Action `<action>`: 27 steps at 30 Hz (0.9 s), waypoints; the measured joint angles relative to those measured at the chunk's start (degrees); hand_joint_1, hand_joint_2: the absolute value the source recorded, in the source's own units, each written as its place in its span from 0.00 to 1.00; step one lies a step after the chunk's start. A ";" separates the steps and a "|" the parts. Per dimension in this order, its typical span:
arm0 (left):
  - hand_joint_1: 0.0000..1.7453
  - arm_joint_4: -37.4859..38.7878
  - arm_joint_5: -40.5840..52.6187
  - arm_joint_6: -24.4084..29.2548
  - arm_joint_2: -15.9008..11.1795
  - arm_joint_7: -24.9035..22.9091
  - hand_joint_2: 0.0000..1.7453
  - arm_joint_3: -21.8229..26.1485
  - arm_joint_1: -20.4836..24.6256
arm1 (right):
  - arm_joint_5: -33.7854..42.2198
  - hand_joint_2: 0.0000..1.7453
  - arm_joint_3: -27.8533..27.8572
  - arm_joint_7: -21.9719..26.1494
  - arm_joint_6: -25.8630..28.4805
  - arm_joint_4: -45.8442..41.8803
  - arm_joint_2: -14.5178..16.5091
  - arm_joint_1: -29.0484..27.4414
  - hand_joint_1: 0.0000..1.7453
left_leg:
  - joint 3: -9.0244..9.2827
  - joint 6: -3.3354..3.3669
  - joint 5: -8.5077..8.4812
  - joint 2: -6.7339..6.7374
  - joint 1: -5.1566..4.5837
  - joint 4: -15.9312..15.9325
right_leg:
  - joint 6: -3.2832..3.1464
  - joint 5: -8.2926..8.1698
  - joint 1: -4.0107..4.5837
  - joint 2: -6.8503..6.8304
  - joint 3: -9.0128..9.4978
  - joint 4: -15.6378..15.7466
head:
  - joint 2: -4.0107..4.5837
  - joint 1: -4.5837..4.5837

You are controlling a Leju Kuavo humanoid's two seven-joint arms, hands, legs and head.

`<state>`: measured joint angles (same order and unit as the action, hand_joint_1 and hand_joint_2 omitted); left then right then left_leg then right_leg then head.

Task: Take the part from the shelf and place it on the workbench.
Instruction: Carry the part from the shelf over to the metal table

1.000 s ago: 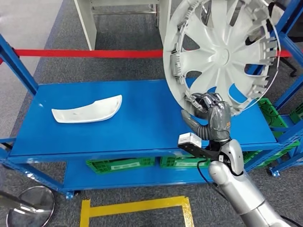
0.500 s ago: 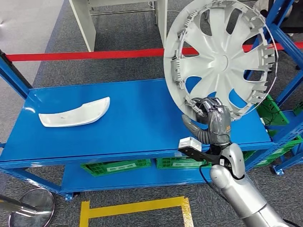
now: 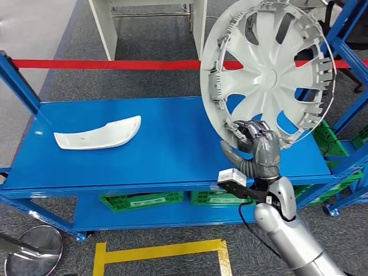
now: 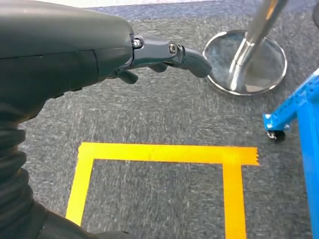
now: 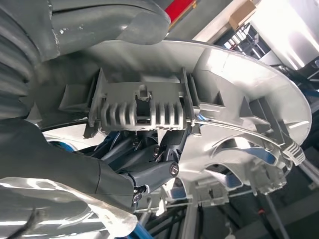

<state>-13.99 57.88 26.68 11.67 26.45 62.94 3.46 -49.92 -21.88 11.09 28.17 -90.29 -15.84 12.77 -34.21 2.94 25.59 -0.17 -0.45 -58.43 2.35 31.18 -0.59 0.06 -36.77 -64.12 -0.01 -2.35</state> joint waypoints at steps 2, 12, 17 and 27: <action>0.00 0.00 -0.05 0.10 0.07 -0.12 1.00 0.07 -0.01 | 0.00 1.00 0.07 0.03 0.00 0.00 -0.01 -0.08 1.00 | -0.60 0.12 -0.52 0.01 -0.01 0.02 | 0.47 3.97 -0.08 -0.01 -2.04 -6.74 | -0.01 -0.17; 0.00 0.00 0.15 1.55 0.38 -0.42 1.00 0.48 -0.03 | -0.14 1.00 0.35 0.18 -0.12 -0.12 -0.01 -0.04 1.00 | -3.29 -2.23 -3.51 -0.14 0.15 -0.70 | -0.33 -0.60 -0.26 0.18 7.06 5.62 | -0.01 -0.20; 0.00 0.00 0.50 1.95 0.33 -0.44 1.00 0.51 -0.10 | -0.20 1.00 0.41 0.27 -0.24 -0.19 -0.01 0.09 1.00 | -6.14 -3.76 6.20 -0.14 0.55 -10.92 | -2.15 -3.23 -0.42 -0.23 4.32 5.61 | -0.02 0.34; 0.00 0.00 0.76 2.41 0.12 -0.37 1.00 0.50 0.20 | -0.22 1.00 0.40 0.33 -0.58 -0.15 -0.01 0.19 1.00 | 6.28 -1.50 4.38 -0.19 -0.51 1.63 | -0.56 -8.24 -0.46 -0.55 -0.10 5.98 | -0.02 0.35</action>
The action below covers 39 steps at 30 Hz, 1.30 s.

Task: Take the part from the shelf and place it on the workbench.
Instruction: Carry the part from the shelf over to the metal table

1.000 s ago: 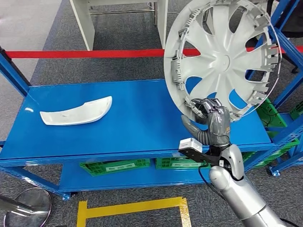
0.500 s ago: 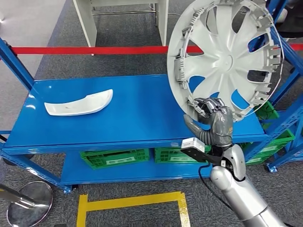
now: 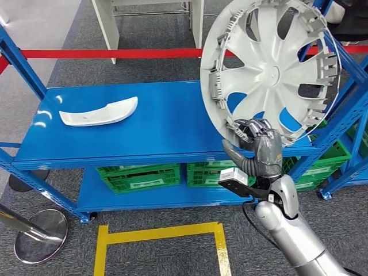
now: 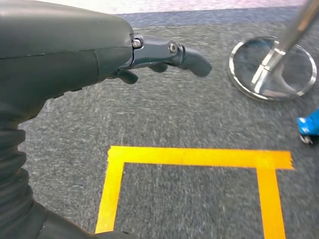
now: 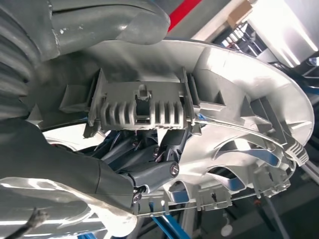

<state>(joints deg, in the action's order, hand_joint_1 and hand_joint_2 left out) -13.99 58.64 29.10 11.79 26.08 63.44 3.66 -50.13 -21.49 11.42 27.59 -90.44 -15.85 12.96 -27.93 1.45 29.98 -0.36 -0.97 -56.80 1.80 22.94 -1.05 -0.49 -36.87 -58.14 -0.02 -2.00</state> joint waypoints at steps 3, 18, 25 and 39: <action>0.00 0.00 -0.02 0.12 0.01 0.00 1.00 0.01 0.11 | 0.01 1.00 0.01 0.03 -0.05 0.02 -0.02 0.04 1.00 | -1.18 0.82 -2.25 0.36 0.30 1.11 | 0.76 2.72 -0.07 0.25 -1.19 -1.73 | 0.00 -0.09; 0.00 0.00 0.04 0.62 0.03 0.00 1.00 0.02 0.08 | -0.16 1.00 -0.19 0.28 -0.51 0.22 -0.04 0.74 1.00 | -10.63 -1.17 -8.36 0.40 0.44 -1.78 | -0.35 7.82 0.20 0.29 8.27 0.85 | 0.00 -0.17; 0.00 0.00 0.11 0.75 -0.04 -0.01 1.00 0.03 0.01 | -0.29 1.00 -0.44 0.36 -0.57 0.22 -0.04 0.87 1.00 | -11.68 -2.34 2.24 0.32 0.96 -17.76 | -1.66 3.37 0.36 0.11 2.70 0.48 | 0.00 0.21; 0.00 0.02 0.50 0.93 -0.14 -0.04 1.00 0.05 0.27 | -0.30 1.00 -0.55 0.40 -0.51 0.21 -0.26 0.83 1.00 | -3.82 1.30 -4.06 0.72 0.31 1.15 | 1.08 10.69 0.31 0.28 -4.23 -15.06 | 0.00 -0.02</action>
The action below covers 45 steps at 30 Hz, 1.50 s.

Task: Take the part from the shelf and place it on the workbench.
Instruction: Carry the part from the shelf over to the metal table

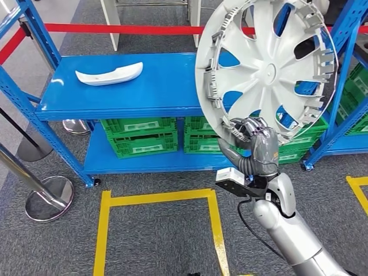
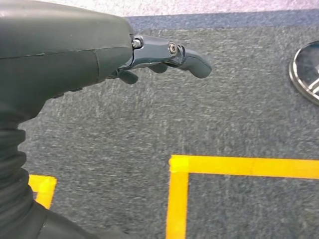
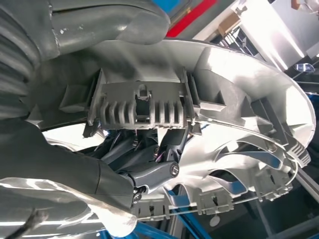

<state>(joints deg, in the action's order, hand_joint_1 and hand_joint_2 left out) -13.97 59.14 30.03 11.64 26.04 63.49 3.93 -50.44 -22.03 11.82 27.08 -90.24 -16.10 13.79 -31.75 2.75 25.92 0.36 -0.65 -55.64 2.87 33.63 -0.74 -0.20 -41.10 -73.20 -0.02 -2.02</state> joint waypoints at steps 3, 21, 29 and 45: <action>0.00 0.00 0.00 0.00 0.10 0.01 1.00 0.00 0.01 | 0.02 1.00 0.01 -0.02 0.00 0.01 -0.01 0.00 1.00 | -2.81 -0.46 -1.28 0.06 0.14 -1.25 | 0.17 -4.19 -0.09 -0.02 5.08 3.66 | 0.00 -0.01; 0.00 0.02 0.02 0.16 -0.01 -0.05 1.00 0.01 0.05 | -0.49 1.00 -0.38 -0.40 -0.06 -0.07 -0.04 0.16 1.00 | 3.13 -1.54 4.52 -0.40 -0.05 -4.78 | -2.13 -9.35 0.31 -0.13 3.78 14.67 | 0.00 0.29; 0.00 0.07 0.16 0.25 0.15 0.05 1.00 0.02 0.04 | -0.45 1.00 -0.52 -1.03 -1.09 -0.03 -0.66 0.36 1.00 | 1.39 0.20 1.59 0.04 -0.11 -0.20 | -0.28 -2.43 0.03 0.01 -1.08 4.60 | 0.00 0.06; 0.00 0.07 0.32 -0.56 -0.07 2.00 1.00 0.02 -0.16 | 1.91 1.00 -0.76 -1.13 -3.11 -0.36 -1.22 1.00 1.00 | -9.02 -3.43 6.18 -0.24 0.40 -15.44 | -2.29 -4.53 -0.45 -0.17 11.18 16.53 | 0.00 0.61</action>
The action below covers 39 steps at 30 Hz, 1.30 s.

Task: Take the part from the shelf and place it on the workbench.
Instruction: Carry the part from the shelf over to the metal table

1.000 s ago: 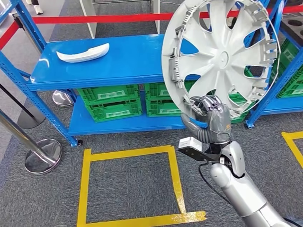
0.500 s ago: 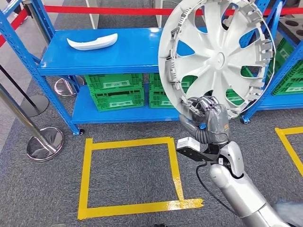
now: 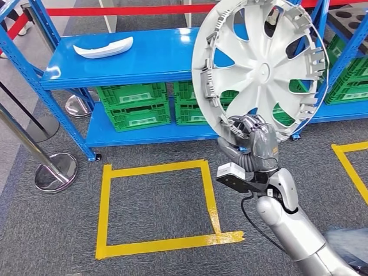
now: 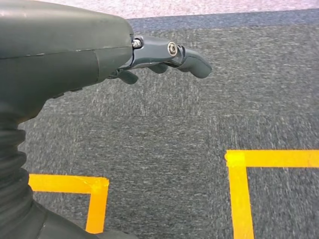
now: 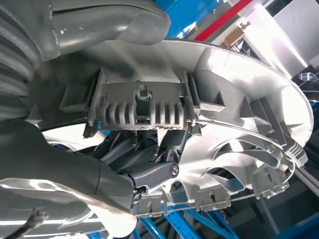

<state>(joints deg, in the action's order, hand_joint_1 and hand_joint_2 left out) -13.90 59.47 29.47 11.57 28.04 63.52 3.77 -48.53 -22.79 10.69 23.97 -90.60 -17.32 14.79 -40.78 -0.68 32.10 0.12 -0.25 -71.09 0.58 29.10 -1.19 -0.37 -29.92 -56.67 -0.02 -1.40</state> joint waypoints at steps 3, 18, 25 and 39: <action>0.00 0.00 0.24 0.14 0.01 1.16 1.00 -0.01 -0.15 | -0.12 1.00 -0.01 -0.01 0.09 -0.14 -0.21 -0.54 1.00 | 0.51 -0.11 -1.09 -0.01 0.28 -1.77 | 0.04 -0.06 0.05 0.10 -0.17 -0.31 | 0.00 0.02; 0.00 0.00 -1.83 -1.72 0.02 8.64 1.00 0.00 -0.34 | -1.54 1.00 0.84 0.28 0.77 -2.76 -3.34 -2.98 1.00 | 7.42 2.97 -6.68 -2.15 0.16 14.14 | 2.54 5.27 -0.02 0.39 -8.78 -15.74 | 0.00 -0.41; 0.00 0.00 -2.01 -1.91 0.14 8.70 1.00 0.00 -0.35 | -1.59 1.00 0.95 0.25 0.88 -3.92 -4.37 -3.77 1.00 | 5.14 1.07 -7.25 -5.74 0.32 12.32 | 2.01 -0.39 -0.59 3.36 -2.20 -1.81 | 0.00 -0.34; 0.00 -0.04 -3.08 -6.82 0.16 9.33 1.00 -0.01 -0.38 | -3.51 1.00 1.04 0.33 1.75 -6.10 -5.09 -4.11 1.00 | 7.78 0.75 -4.83 3.78 -0.26 12.30 | 1.68 -1.27 0.05 -6.29 -2.59 -1.61 | 0.00 0.23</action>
<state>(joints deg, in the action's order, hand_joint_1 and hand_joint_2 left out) -13.94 56.39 22.65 11.73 37.37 63.51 3.39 -52.04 -21.75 11.02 25.73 -96.69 -22.41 10.68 -33.00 0.07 27.27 3.90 -0.51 -58.79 2.26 27.82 -1.14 -6.66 -32.51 -58.28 -0.02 -1.17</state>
